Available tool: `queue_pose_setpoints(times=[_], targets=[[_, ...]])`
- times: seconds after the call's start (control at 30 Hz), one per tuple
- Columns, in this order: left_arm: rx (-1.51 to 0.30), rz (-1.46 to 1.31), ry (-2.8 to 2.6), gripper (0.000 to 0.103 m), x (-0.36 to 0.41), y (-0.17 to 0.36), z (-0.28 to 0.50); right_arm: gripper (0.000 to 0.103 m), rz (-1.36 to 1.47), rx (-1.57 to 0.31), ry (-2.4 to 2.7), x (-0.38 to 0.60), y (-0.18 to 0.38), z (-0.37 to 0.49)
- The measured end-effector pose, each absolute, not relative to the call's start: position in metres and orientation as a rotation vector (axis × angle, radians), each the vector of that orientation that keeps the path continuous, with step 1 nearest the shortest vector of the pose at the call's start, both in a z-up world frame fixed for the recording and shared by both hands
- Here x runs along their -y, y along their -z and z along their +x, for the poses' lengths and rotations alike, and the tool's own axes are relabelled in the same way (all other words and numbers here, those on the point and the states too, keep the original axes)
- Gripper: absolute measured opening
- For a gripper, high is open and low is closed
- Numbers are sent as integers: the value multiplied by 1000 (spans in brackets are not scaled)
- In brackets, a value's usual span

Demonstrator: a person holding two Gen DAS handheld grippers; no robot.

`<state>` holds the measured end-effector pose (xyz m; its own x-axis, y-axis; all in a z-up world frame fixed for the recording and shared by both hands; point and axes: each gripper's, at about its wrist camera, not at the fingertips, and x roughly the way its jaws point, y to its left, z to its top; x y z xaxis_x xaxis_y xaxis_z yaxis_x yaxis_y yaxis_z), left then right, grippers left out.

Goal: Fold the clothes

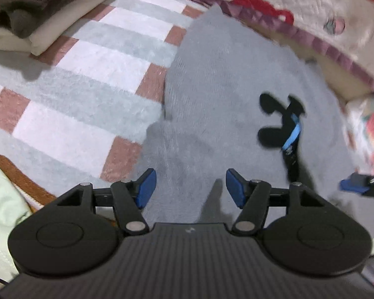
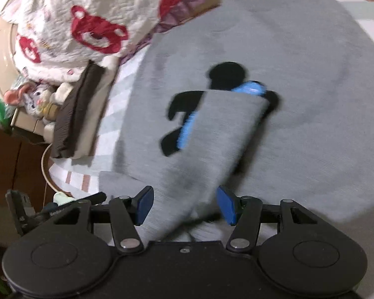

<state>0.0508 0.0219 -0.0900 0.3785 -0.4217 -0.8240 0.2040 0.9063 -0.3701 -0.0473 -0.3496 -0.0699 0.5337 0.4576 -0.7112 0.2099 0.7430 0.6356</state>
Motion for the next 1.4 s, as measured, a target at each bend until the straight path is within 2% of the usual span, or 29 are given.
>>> queue_pose_setpoints(times=[0.27,0.37,0.53,0.57,0.6,0.63,0.67,0.73,0.9,0.97,1.0,1.13,1.2,1.33,1.4], targets=[[-1104,-76,416,62,-1,98,46,64,634,-1077,-96,295,83,-8],[-1079,-30,414,62,5,96,42,71,580,-1101,-16,278,94,2],[-1038,46,410,62,16,94,34,66,371,-1093,41,273,110,-2],[-1030,61,409,62,18,93,33,55,362,-1074,38,275,110,-5],[-1021,76,408,62,20,93,31,26,353,-1055,35,277,109,-9],[-1013,91,407,62,22,92,29,12,339,-1032,33,280,107,-14],[-1005,106,406,62,24,92,28,11,325,-1009,32,282,105,-18],[-988,136,404,62,28,91,25,11,342,-935,25,291,94,-31],[-1004,187,492,62,44,88,12,11,299,-573,-23,307,8,-99],[-1009,208,527,66,50,87,7,10,324,-507,-17,322,-18,-128],[-1012,218,544,68,53,86,4,11,358,-521,12,332,-21,-138],[-1023,259,614,69,65,84,-6,14,463,-801,159,367,21,-160],[-1028,279,649,69,71,83,-11,22,510,-945,221,378,52,-170],[-1039,271,663,69,68,87,-9,26,682,-958,245,403,76,-188],[-1045,170,630,69,49,81,1,32,756,-942,236,415,74,-190]])
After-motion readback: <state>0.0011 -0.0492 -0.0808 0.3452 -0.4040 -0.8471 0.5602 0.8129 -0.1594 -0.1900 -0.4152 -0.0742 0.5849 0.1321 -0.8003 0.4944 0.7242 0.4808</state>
